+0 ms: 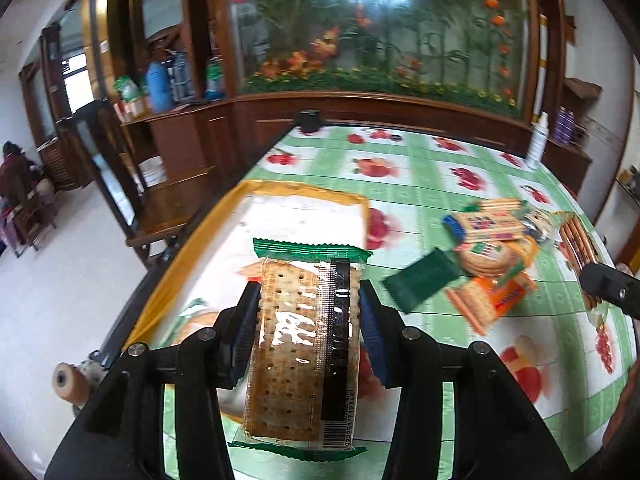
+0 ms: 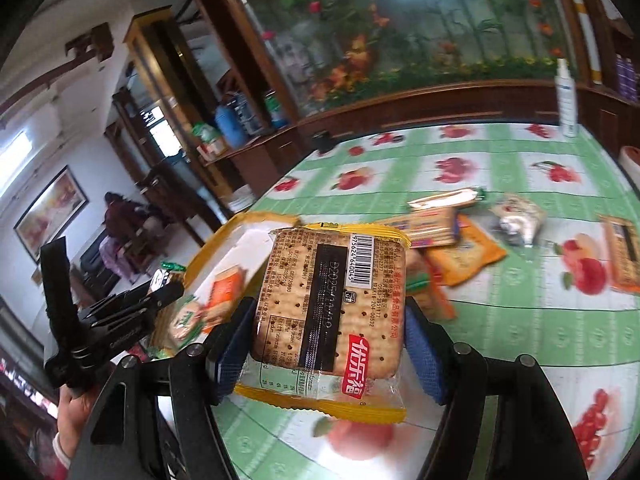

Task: Organize snacks
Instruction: 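Carry both packs to the yellow tray and release them inside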

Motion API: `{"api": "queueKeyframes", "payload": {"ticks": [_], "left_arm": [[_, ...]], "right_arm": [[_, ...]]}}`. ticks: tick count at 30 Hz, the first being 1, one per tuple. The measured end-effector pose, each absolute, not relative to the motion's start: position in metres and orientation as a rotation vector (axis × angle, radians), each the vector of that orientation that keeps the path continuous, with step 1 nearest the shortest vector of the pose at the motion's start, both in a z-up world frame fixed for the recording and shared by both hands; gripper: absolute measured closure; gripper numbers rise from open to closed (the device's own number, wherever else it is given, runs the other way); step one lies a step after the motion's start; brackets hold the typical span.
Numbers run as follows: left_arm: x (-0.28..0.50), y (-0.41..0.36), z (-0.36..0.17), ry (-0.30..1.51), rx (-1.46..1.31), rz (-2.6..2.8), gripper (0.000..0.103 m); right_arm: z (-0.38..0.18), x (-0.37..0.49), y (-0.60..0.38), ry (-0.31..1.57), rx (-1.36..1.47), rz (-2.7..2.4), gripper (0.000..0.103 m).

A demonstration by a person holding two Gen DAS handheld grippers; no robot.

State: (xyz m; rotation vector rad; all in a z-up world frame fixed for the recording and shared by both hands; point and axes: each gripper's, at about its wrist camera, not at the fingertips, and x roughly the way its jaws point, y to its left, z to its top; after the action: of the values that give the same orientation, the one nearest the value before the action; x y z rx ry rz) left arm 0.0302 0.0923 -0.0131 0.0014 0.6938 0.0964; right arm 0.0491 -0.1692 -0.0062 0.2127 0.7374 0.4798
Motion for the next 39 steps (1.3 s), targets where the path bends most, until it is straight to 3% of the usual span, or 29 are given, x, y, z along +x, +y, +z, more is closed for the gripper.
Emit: {"api": "queueKeyframes", "payload": {"ticks": [20,39], "left_arm": [[0.035,0.177,-0.038,0.733,-0.142,0.232,0.057],[0.066,0.181,-0.058,0.779,-0.147,0.243,0.057]], "right_arm": [[-0.026,0.092,-0.008,0.790,0.117,0.752,0.031],[-0.065,0.162,0.053,0.856,0.075,0.728,0.031]]}}
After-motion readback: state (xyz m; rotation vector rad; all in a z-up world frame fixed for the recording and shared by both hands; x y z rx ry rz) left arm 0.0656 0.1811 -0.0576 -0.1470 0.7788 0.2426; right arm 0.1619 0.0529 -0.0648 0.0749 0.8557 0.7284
